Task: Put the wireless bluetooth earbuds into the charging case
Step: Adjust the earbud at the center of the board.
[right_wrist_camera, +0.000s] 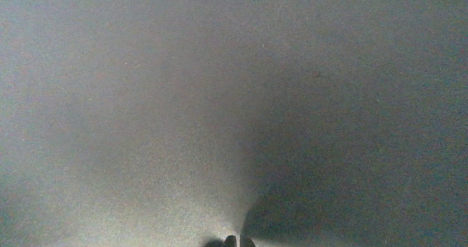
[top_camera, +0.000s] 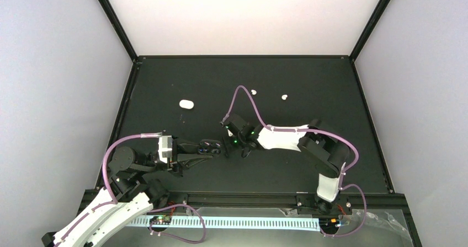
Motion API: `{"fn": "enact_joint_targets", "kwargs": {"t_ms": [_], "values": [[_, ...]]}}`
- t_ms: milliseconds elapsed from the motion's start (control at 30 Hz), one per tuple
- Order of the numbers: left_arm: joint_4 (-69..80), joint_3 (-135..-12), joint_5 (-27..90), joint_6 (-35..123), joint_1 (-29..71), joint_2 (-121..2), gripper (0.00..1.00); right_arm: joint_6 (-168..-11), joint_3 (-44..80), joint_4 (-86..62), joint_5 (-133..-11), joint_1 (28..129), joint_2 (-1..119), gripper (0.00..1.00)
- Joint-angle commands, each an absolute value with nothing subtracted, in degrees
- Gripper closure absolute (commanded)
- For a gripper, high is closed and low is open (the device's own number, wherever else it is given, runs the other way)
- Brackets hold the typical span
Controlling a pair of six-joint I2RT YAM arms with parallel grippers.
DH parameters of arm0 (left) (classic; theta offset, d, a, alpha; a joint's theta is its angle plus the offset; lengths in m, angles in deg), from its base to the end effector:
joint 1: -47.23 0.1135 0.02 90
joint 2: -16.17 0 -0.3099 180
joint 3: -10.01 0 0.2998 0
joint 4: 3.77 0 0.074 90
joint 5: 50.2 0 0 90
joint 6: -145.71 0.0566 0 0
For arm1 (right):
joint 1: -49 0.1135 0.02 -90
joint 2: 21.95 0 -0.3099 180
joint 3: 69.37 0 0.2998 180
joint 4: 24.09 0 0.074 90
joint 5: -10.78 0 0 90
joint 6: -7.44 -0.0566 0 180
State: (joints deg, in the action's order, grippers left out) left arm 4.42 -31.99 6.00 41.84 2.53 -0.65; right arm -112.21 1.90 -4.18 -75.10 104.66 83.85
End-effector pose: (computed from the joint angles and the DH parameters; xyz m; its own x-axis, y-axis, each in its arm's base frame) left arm 0.0563 -0.1000 0.3661 -0.0291 -0.2514 -0.9674 0.9844 0.1609 -0.0714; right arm 0.2376 0.3551 0.1356 -0.8179 -0.3225 -0.4765 -0.5092 0.7913 0.3385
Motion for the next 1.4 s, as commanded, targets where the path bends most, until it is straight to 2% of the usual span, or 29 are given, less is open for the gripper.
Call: {"fn": "enact_joint_targets", "kwargs": {"t_ms": [0, 233, 400, 600, 1067, 1367], "values": [[4.34, -32.03, 6.14, 42.15, 2.32, 0.13, 0.98, -112.93, 0.59, -3.49, -76.12, 105.06, 80.28, 0.99], [4.34, -32.02, 6.05, 42.26, 2.32, 0.09, 0.99, -111.96, -2.33, -4.14, -75.43, 104.99, 75.80, 0.99], [4.21, -32.07, 6.00, 42.27, 2.32, -0.15, 0.99, -110.16, -0.84, -2.27, -70.28, 105.15, 76.40, 0.83], [4.35, -32.03, 6.13, 42.28, 2.32, 0.01, 0.98, -109.19, 0.47, -1.24, -69.38, 105.29, 77.90, 0.76], [4.58, -31.94, 6.14, 42.27, 2.30, -0.01, 0.98, -108.10, 4.70, 1.23, -71.00, 106.08, 82.51, 0.76], [4.60, -31.85, 6.14, 42.09, 2.28, 0.02, 0.98, -108.10, 4.82, 2.83, -73.84, 106.13, 83.87, 0.84]]}}
